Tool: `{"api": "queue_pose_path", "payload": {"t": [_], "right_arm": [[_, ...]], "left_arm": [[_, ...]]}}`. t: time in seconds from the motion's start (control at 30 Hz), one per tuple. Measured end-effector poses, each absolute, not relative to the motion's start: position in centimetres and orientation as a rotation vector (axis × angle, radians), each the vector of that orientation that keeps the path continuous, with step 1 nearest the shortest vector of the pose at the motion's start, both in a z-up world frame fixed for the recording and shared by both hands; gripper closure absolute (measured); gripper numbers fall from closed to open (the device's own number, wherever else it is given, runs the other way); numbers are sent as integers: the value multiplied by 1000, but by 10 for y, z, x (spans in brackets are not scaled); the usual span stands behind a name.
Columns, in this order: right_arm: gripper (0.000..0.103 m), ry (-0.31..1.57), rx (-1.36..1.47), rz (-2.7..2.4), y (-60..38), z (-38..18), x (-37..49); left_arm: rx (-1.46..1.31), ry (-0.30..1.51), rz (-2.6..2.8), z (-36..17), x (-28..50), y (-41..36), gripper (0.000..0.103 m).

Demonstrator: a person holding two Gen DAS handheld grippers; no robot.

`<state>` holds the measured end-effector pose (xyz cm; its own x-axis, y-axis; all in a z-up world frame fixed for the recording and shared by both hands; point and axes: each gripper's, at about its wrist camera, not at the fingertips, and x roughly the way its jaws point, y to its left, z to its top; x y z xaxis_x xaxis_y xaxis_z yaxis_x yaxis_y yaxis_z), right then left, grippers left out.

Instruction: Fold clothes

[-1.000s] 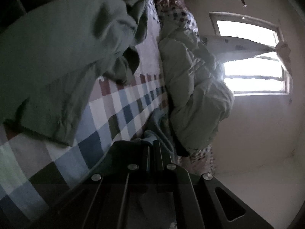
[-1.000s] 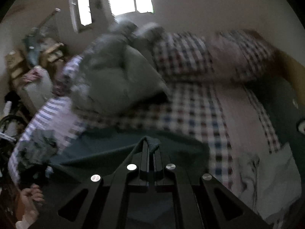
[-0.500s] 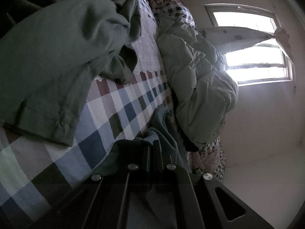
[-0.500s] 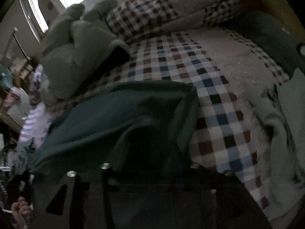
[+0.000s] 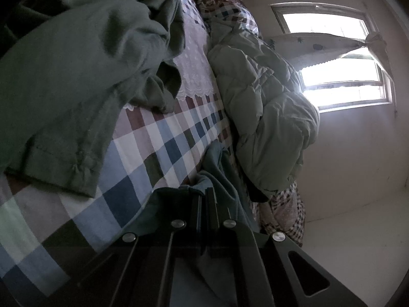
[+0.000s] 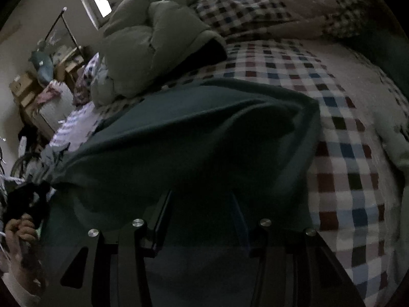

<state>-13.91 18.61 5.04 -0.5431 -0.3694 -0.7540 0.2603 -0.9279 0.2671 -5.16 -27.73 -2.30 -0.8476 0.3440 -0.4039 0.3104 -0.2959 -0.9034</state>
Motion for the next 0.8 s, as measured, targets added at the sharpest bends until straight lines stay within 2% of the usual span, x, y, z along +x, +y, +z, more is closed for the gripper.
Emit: {"api": "queue_pose_path", "payload": {"t": [0.07, 0.1, 0.13, 0.47, 0.6, 0.8], "right_arm": [[66, -136, 1268, -2482, 181, 47, -145], [94, -109, 1282, -2487, 179, 45, -148], [102, -81, 1298, -2496, 178, 45, -150], [103, 31, 1299, -2485, 193, 102, -121], [102, 176, 1390, -2452, 187, 101, -105], [101, 382, 1643, -2465, 187, 65, -105]], "left_arm": [[-863, -1855, 2353, -24, -52, -278, 102], [-865, -1857, 2350, -24, -52, -278, 102], [-867, -1860, 2347, -25, -52, -278, 102], [-877, -1831, 2368, -16, -44, -277, 102], [-910, -1834, 2355, -20, -43, -276, 102], [-949, -1833, 2346, -25, -42, -279, 102]]}}
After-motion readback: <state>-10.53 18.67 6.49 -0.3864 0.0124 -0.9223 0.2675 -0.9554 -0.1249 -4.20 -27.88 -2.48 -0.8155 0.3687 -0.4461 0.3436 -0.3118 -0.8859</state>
